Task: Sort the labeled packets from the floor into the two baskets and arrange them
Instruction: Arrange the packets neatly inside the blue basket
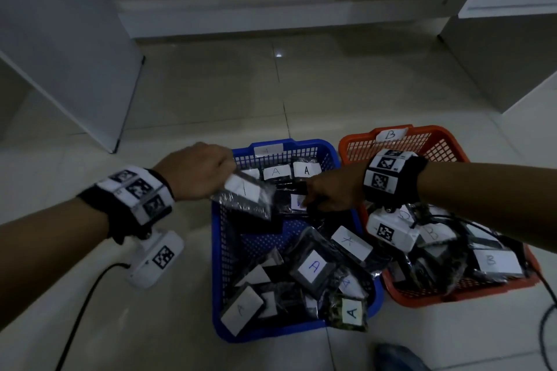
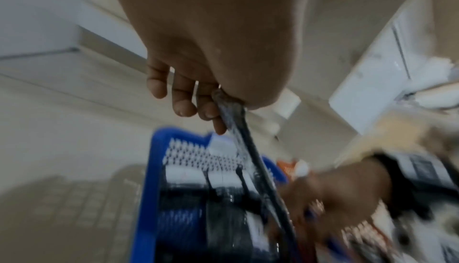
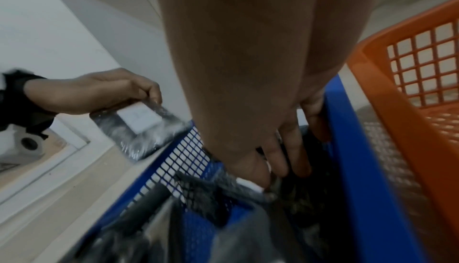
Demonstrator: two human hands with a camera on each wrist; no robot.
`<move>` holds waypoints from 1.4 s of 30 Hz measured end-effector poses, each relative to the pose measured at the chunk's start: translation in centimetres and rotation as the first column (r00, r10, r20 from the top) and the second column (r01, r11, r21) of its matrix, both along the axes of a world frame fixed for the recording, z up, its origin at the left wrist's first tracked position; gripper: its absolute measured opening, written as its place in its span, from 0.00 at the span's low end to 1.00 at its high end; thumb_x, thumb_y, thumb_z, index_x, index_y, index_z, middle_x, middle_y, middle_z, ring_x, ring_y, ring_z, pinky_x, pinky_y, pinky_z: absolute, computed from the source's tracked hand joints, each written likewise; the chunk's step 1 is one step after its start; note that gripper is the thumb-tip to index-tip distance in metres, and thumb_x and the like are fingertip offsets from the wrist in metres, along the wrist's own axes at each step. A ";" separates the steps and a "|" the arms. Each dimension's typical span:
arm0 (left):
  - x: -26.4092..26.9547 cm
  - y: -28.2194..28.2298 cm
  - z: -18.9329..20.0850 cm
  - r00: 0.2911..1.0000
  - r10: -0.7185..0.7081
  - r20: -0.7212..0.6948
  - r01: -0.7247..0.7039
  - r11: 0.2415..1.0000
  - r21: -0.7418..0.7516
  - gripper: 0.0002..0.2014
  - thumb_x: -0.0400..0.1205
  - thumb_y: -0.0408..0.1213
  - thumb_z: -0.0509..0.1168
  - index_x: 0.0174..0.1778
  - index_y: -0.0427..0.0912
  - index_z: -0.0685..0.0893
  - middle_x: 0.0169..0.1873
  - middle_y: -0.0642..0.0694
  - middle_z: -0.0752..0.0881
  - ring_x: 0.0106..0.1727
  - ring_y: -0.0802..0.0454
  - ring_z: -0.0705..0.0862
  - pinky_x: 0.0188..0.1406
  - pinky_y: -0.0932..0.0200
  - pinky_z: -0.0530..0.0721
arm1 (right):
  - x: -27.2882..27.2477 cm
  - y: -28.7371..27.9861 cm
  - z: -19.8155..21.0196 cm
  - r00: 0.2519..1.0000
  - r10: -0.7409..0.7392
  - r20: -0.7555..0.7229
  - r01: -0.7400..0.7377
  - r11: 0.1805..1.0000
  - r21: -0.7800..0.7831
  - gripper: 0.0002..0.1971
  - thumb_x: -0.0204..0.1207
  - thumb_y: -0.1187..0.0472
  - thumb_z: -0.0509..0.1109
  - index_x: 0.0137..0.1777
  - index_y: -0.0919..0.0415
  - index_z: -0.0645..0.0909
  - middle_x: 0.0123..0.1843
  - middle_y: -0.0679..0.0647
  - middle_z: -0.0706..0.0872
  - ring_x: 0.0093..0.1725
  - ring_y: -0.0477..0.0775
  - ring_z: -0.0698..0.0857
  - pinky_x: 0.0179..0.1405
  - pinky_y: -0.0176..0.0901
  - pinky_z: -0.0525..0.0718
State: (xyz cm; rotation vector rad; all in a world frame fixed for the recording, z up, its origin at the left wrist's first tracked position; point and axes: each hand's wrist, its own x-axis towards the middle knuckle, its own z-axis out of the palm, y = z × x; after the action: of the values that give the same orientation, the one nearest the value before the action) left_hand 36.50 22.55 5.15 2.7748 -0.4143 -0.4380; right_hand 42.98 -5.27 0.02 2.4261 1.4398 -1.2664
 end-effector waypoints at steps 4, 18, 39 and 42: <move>0.3 2.6 1.4 0.975 0.216 0.047 -0.206 0.965 -0.164 0.21 0.87 0.43 0.50 0.38 0.36 0.82 0.37 0.43 0.85 0.41 0.47 0.83 0.41 0.53 0.79 | 0.9 2.0 1.2 0.987 -0.149 -0.061 0.155 0.981 0.117 0.16 0.87 0.62 0.63 0.71 0.57 0.84 0.65 0.50 0.88 0.55 0.43 0.84 0.51 0.27 0.78; -2.9 7.8 -0.7 0.936 0.346 0.063 -0.326 0.921 -0.214 0.17 0.88 0.41 0.51 0.38 0.46 0.82 0.38 0.52 0.86 0.41 0.53 0.84 0.37 0.57 0.78 | -1.6 10.7 -1.6 0.997 -0.066 0.044 0.064 0.997 0.043 0.11 0.76 0.56 0.78 0.55 0.61 0.89 0.45 0.49 0.88 0.42 0.49 0.84 0.43 0.42 0.83; -1.7 4.8 -0.6 0.930 0.357 0.083 -0.319 0.900 -0.296 0.17 0.88 0.38 0.52 0.41 0.42 0.85 0.41 0.48 0.87 0.43 0.51 0.84 0.43 0.52 0.81 | 1.2 2.8 -0.3 0.976 -0.219 -0.015 0.218 0.975 -0.036 0.11 0.70 0.58 0.84 0.48 0.55 0.86 0.38 0.40 0.87 0.38 0.39 0.86 0.42 0.36 0.84; -1.8 4.8 -0.6 0.932 0.354 0.076 -0.320 0.903 -0.285 0.17 0.88 0.38 0.52 0.43 0.42 0.86 0.42 0.48 0.88 0.44 0.51 0.84 0.45 0.51 0.82 | 1.3 3.0 -0.1 0.946 -0.296 -0.132 0.303 0.952 0.035 0.03 0.76 0.67 0.77 0.48 0.65 0.88 0.40 0.52 0.93 0.40 0.56 0.91 0.40 0.39 0.87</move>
State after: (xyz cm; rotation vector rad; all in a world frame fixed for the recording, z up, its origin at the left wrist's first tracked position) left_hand 34.69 27.32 4.50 2.5412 -0.0087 -0.1114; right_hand 44.25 -2.27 -0.11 2.7288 1.1755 -1.4788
